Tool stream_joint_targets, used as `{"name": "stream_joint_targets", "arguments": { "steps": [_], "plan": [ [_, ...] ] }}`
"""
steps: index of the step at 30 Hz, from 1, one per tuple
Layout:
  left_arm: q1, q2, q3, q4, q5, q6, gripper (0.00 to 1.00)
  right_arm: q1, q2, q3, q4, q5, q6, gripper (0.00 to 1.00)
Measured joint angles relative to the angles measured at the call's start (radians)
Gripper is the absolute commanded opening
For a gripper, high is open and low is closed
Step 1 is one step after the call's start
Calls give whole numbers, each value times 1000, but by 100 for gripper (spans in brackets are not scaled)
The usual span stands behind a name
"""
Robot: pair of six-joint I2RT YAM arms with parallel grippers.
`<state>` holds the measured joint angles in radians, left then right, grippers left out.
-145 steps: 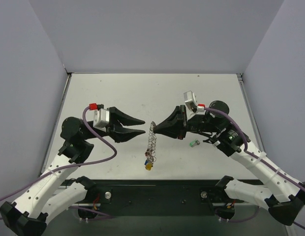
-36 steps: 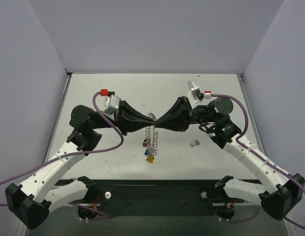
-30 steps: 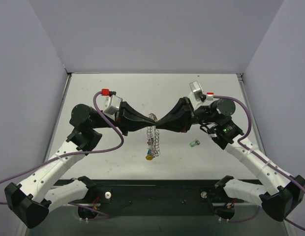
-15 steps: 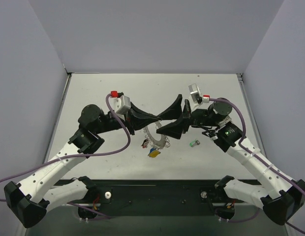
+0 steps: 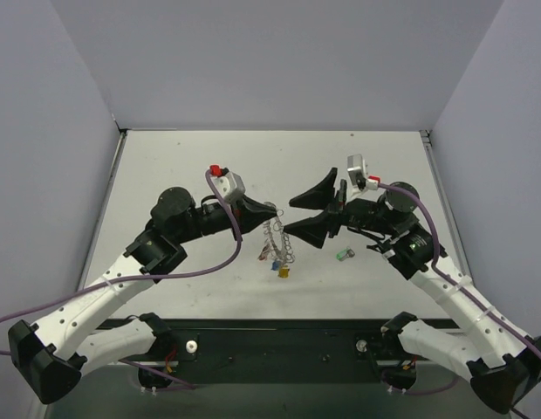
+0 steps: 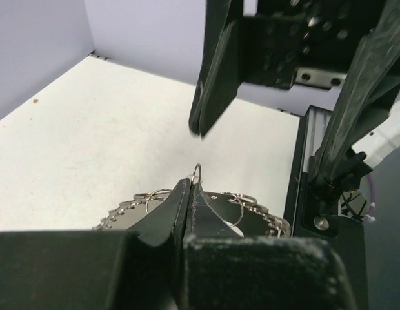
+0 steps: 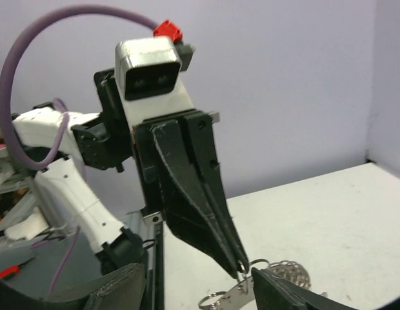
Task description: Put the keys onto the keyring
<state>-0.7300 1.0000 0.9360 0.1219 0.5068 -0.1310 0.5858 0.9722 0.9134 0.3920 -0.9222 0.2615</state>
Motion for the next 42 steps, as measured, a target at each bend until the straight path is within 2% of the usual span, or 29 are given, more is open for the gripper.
{"name": "stream_joint_targets", "arguments": {
  "steps": [5, 10, 15, 20, 28, 34, 38, 42],
  "plan": [
    [-2, -17, -18, -43, -47, 21, 0, -47, -84, -45, 4, 115, 2, 74],
    [-2, -36, -29, -66, -70, 35, 0, -72, -91, -68, 8, 161, 7, 72],
    [-2, -45, -34, -82, -83, 43, 0, -75, -50, -69, 9, 141, 13, 70],
    [-3, -49, -42, -94, -86, 47, 0, -75, 7, -69, 24, 63, 33, 63],
    [-3, -50, -47, -123, -102, 47, 0, -75, 47, -69, 36, 19, 54, 62],
    [-3, -83, -115, -141, -154, 46, 0, -93, 34, -104, 2, 172, 88, 73],
    [-3, -117, -174, -189, -201, 42, 0, -138, 25, -178, -65, 322, 130, 76],
    [-3, -187, -242, -251, -258, 29, 0, -189, 16, -233, -200, 526, 166, 76]
  ]
}}
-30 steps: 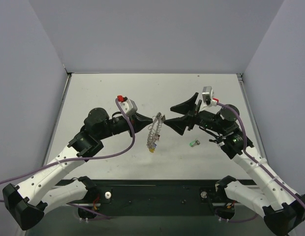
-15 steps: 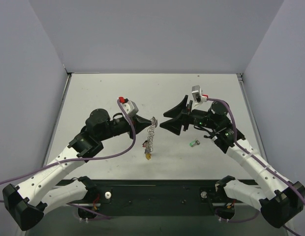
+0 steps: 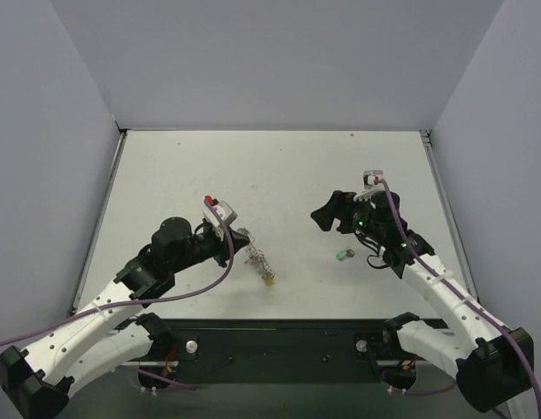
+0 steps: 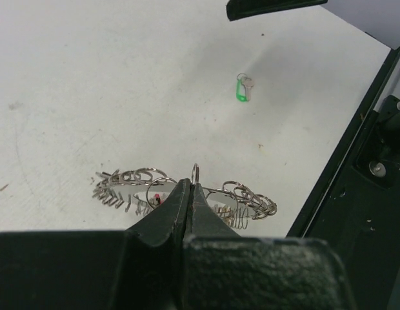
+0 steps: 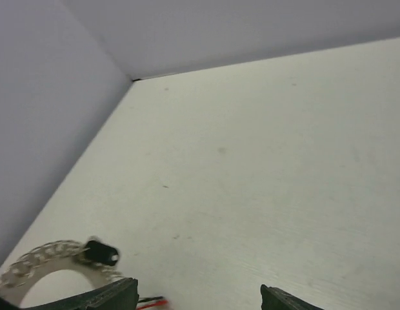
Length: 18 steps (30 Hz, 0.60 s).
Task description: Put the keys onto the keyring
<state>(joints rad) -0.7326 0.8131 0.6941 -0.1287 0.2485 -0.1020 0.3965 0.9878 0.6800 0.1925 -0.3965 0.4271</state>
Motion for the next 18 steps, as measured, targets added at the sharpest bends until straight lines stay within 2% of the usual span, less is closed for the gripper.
{"name": "stream_joint_targets", "arguments": {
  "steps": [4, 7, 10, 16, 18],
  "plan": [
    [0, -101, -56, -36, -68, -25, 0, -57, -10, -13, -141, 186, 40, 73],
    [0, -147, -84, -40, -100, -40, 0, -93, -3, -17, -223, 257, 56, 71],
    [0, -150, -106, -41, -119, -55, 0, -109, 41, -17, -286, 293, 63, 66],
    [0, -107, -153, -40, -114, -78, 0, -115, 163, -21, -355, 316, 55, 46],
    [0, -107, -184, -19, -102, -90, 0, -117, 196, -22, -361, 329, 51, 46]
  ]
}}
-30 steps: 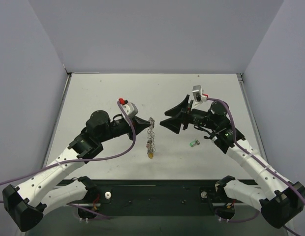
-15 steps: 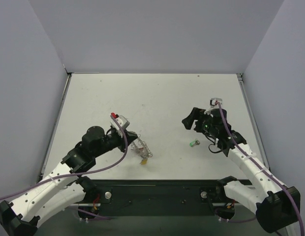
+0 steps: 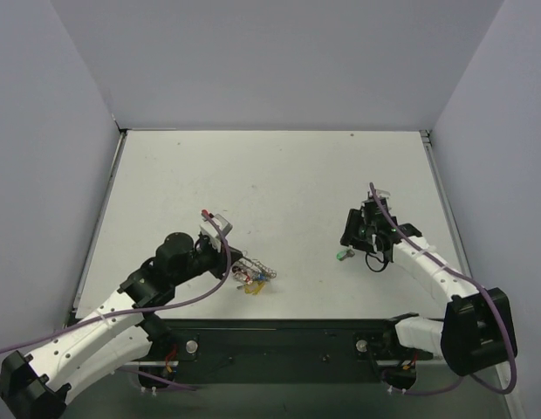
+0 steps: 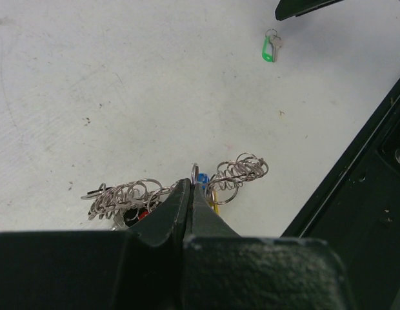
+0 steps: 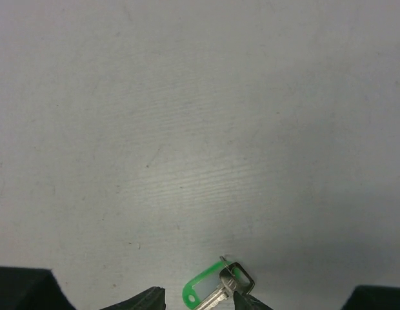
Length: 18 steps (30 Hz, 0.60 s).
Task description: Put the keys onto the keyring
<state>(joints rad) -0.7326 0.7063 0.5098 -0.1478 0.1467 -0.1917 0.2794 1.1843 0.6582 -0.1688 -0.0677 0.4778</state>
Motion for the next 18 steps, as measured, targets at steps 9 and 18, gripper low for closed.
{"name": "stream_joint_targets", "arguments": {
  "steps": [9, 18],
  "plan": [
    [0, 48, -26, 96, 59, -26, 0, -17, 136, 4, -9, 31, -11, 36],
    [0, 58, -29, 115, 83, -32, 0, -18, 266, 77, -17, 35, -20, 32]
  ]
}}
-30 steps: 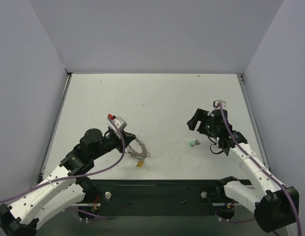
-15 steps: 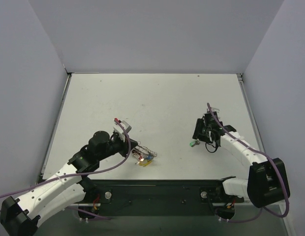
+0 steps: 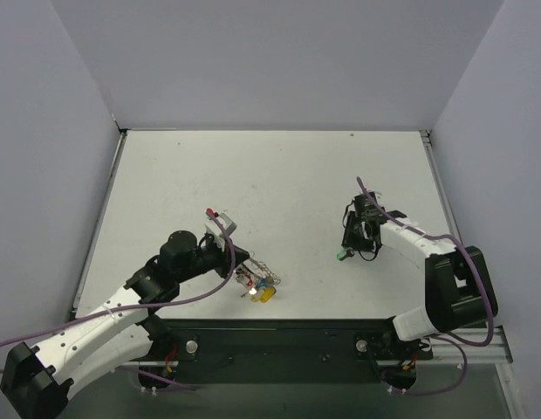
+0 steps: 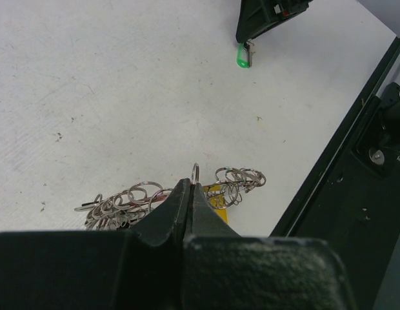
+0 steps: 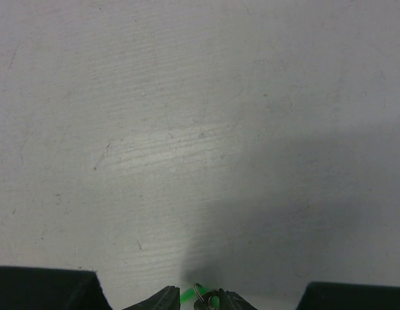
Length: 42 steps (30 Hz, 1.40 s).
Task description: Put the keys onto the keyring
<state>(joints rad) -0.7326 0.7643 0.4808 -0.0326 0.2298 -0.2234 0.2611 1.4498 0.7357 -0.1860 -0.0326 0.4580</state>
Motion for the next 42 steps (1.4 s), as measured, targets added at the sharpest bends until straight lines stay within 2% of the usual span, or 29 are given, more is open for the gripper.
{"name": "stream_joint_targets", "arguments": {
  "steps": [8, 21, 26, 37, 42],
  "plan": [
    [0, 1, -2, 12, 11, -1, 0, -1, 32, 35, -8, 0, -11, 22],
    [0, 7, -2, 16, 15, 0, 0, -5, 86, 56, -25, -2, -14, 17],
    [0, 11, -2, 18, 18, 0, 0, -6, 87, 60, -32, -10, -18, 0],
    [0, 11, -2, 18, 19, 6, 0, -6, 76, 67, -44, -32, -33, 0],
    [0, 11, -2, 18, 24, 19, 0, -5, -1, 72, -42, -78, -39, 0]
  ]
}}
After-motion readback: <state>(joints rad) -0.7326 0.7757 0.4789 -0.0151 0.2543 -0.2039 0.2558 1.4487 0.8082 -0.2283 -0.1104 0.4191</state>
